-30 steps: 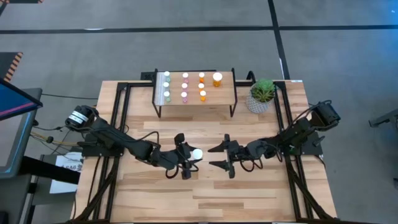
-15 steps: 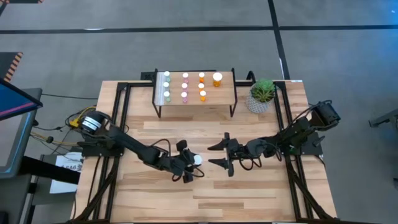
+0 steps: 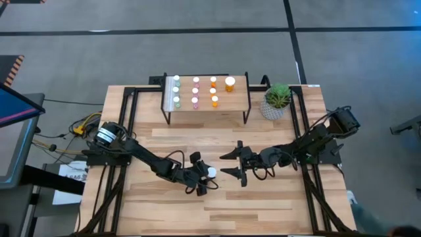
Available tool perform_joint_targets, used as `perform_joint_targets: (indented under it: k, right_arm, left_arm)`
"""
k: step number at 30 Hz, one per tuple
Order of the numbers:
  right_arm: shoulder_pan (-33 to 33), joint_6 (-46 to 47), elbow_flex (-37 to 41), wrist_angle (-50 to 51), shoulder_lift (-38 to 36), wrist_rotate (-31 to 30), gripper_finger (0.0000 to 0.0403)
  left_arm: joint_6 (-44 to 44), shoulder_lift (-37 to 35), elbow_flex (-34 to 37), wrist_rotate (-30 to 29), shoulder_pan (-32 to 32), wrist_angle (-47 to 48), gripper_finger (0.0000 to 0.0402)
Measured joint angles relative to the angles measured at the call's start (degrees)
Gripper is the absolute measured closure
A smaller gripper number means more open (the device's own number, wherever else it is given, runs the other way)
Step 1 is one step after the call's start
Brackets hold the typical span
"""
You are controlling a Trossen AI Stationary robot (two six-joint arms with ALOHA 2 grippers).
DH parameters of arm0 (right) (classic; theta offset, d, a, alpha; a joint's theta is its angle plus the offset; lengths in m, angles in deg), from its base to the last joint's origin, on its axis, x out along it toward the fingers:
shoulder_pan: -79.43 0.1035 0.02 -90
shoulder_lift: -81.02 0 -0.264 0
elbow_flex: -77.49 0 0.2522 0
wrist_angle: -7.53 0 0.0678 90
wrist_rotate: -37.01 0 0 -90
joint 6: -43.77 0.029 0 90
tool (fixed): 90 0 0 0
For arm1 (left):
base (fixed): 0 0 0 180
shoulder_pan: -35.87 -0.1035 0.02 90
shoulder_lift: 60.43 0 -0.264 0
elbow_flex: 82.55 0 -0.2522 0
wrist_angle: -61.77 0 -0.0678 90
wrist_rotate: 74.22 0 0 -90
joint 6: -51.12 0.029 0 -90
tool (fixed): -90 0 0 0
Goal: Pick and place medicine bottles onto shelf by color
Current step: Put the large orange pill bottle on the shelf aligned with the other large orange pill bottle
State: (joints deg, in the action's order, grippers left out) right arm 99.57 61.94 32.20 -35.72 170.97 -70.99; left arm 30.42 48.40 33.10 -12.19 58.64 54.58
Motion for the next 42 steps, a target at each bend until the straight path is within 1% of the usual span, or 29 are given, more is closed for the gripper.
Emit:
perform_joint_targets:
  k: [6,10,12,14,16,21,23,25,27,29,30,32,33,35,37,38,40,42]
  right_arm:
    - [0.0,0.0,0.0,0.0,0.0,0.0,0.0127]
    - [0.0,-0.1,0.0,0.0,0.0,0.0,0.0127]
    - [0.0,-0.2,0.0,0.4,0.0,0.2,0.0127]
    - [0.1,-1.3,0.0,1.2,0.0,1.9,0.0127]
    - [0.4,-2.0,0.0,1.6,0.0,3.1,0.0127]
    - [0.9,-2.3,-0.3,4.9,0.0,3.6,0.0127]
    - [0.8,-3.6,-3.1,11.5,0.0,4.7,0.0127]
    - [0.6,-4.4,-8.4,22.9,0.0,5.8,0.0127]
    - [0.3,-4.5,-14.7,35.7,0.0,6.2,0.0127]
    - [0.1,-4.3,-20.0,46.7,0.2,6.3,0.0127]
    - [-0.1,-4.3,-22.2,50.7,0.7,6.3,0.0127]
    - [-0.4,-4.6,-24.4,55.4,1.3,6.3,0.0127]
    - [-0.5,-4.7,-25.0,56.3,1.3,6.2,0.0127]
    - [-0.9,-5.0,-25.5,54.4,1.3,6.2,0.0127]
    - [-1.3,-4.6,-25.5,54.6,1.2,6.3,0.0127]
    - [-1.6,-4.1,-25.4,55.0,1.4,6.3,0.0127]
    - [-2.0,-2.9,-25.3,55.0,1.4,6.3,0.0127]
    - [-2.3,-2.6,-25.4,54.2,1.5,6.3,0.0126]
  left_arm:
    - [-0.2,0.0,0.0,0.5,0.1,0.4,0.0123]
    - [-0.1,-1.0,0.0,0.6,0.2,3.5,0.0088]
    - [0.3,-3.0,0.0,0.4,0.5,6.6,0.008]
    - [0.5,-5.6,0.0,0.2,1.0,10.3,0.0077]
    - [1.0,-8.6,0.0,-1.3,1.8,13.8,0.0077]
    - [4.5,-15.3,0.0,-10.8,5.6,20.2,0.0079]
    - [4.6,-17.5,0.0,-14.0,7.0,22.1,0.0079]
    - [4.5,-19.6,1.2,-17.4,8.2,22.3,0.0079]
    - [2.4,-21.9,4.4,-18.8,8.7,21.4,0.0079]
    - [0.4,-24.7,8.9,-18.8,8.7,17.0,0.0079]
    - [0.2,-26.2,11.6,-18.8,9.0,12.9,0.0079]
    - [1.5,-28.9,17.3,-17.7,9.6,2.3,0.0079]
    - [3.2,-30.1,20.4,-16.4,9.9,-4.4,0.0079]
    - [7.4,-32.0,26.3,-13.5,10.4,-19.8,0.0079]
    - [11.0,-32.5,31.4,-11.0,10.6,-34.9,0.0079]
    - [12.6,-32.5,33.6,-9.8,10.7,-40.7,0.0079]
    - [14.9,-32.4,36.3,-7.9,10.7,-49.5,0.0079]
    - [16.1,-32.4,37.8,-7.3,10.7,-54.4,0.0079]
